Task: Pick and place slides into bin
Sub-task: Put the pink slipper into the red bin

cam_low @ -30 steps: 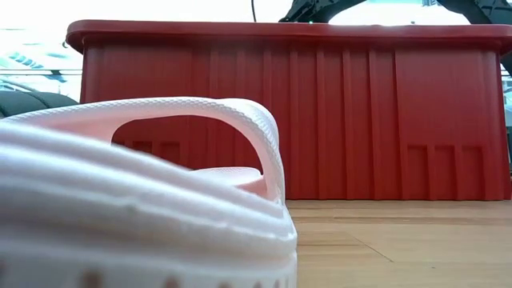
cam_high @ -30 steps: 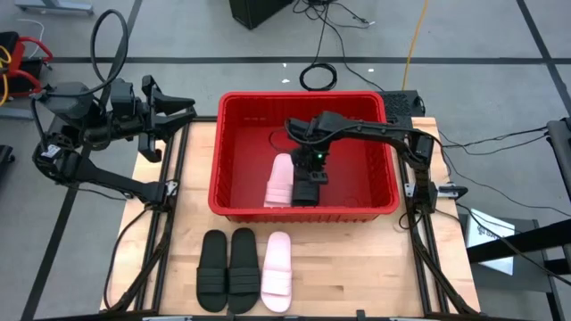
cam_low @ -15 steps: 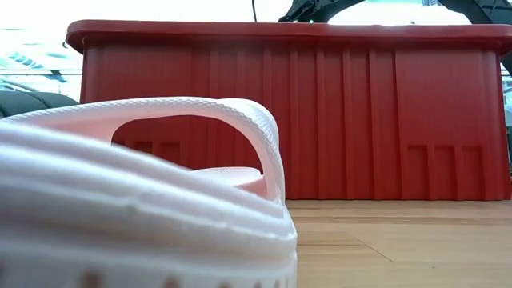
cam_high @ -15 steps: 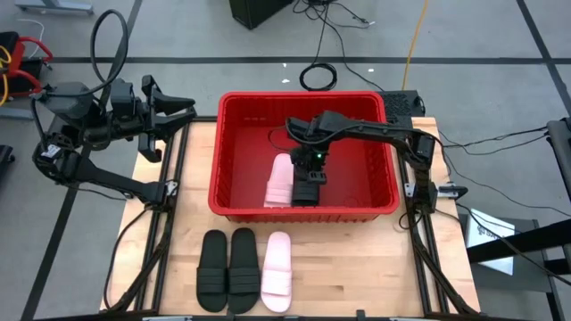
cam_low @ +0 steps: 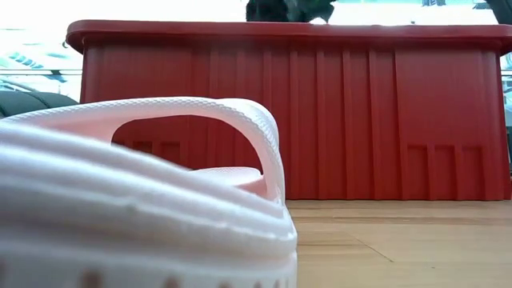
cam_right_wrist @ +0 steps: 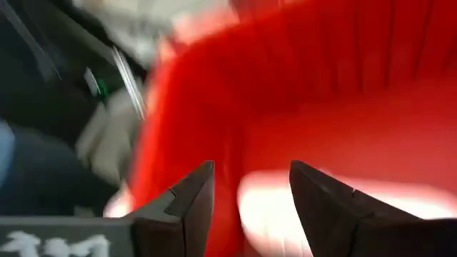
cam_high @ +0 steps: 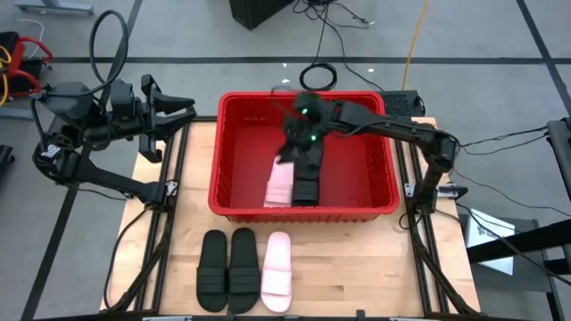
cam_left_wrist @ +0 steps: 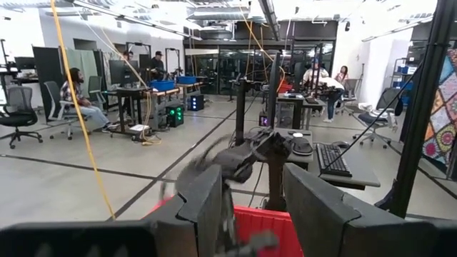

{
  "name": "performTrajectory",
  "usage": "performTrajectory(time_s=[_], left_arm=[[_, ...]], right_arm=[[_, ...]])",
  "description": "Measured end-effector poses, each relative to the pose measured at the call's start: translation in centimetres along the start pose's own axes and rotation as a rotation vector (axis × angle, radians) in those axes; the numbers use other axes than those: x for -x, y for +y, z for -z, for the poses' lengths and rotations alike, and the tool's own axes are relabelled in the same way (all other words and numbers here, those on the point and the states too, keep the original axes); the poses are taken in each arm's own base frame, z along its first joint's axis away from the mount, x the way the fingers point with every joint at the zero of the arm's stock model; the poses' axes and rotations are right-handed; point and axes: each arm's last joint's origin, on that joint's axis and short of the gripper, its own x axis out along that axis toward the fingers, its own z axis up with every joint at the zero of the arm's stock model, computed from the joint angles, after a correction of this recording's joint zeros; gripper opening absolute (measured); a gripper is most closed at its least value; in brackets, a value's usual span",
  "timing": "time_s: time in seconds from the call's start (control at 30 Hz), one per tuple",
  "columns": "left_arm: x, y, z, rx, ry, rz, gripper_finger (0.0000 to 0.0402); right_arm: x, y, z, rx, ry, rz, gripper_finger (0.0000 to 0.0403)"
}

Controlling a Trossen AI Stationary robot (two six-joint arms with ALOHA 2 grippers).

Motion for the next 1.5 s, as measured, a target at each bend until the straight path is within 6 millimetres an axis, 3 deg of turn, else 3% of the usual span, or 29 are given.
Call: performTrajectory(time_s=[0.27, 0.43, 0.57, 0.83, 1.1, 1.5], left_arm=[[0.2, 0.0, -0.1, -0.004, -0.004, 0.004, 0.0152], [0.4, -0.2, 0.0, 0.050, 0.010, 0.109, 0.0152], [0.2, -0.6, 1.3, 0.149, 0.157, 0.227, 0.0152], [-3.2, -2.3, 5.0, 0.236, 0.513, 0.378, 0.0152], [-7.1, -6.0, 6.8, 0.293, 0.611, 0.515, 0.0152], [-9.8, -10.4, 9.9, 0.304, 0.735, 0.445, 0.0152]], right_arm=[[3.8, 6.2, -5.9, 0.195, -0.595, -0.200, 0.0171], [5.0, 9.0, -7.0, 0.267, -0.843, -0.196, 0.0171], [5.1, 10.7, -7.2, 0.324, -0.972, -0.179, 0.0171], [4.9, 12.3, -7.1, 0.453, -1.062, -0.076, 0.0171], [5.9, 13.5, -6.9, 0.470, -1.051, -0.160, 0.0171], [9.0, 19.2, -5.4, 0.536, -1.053, -0.399, 0.0171]])
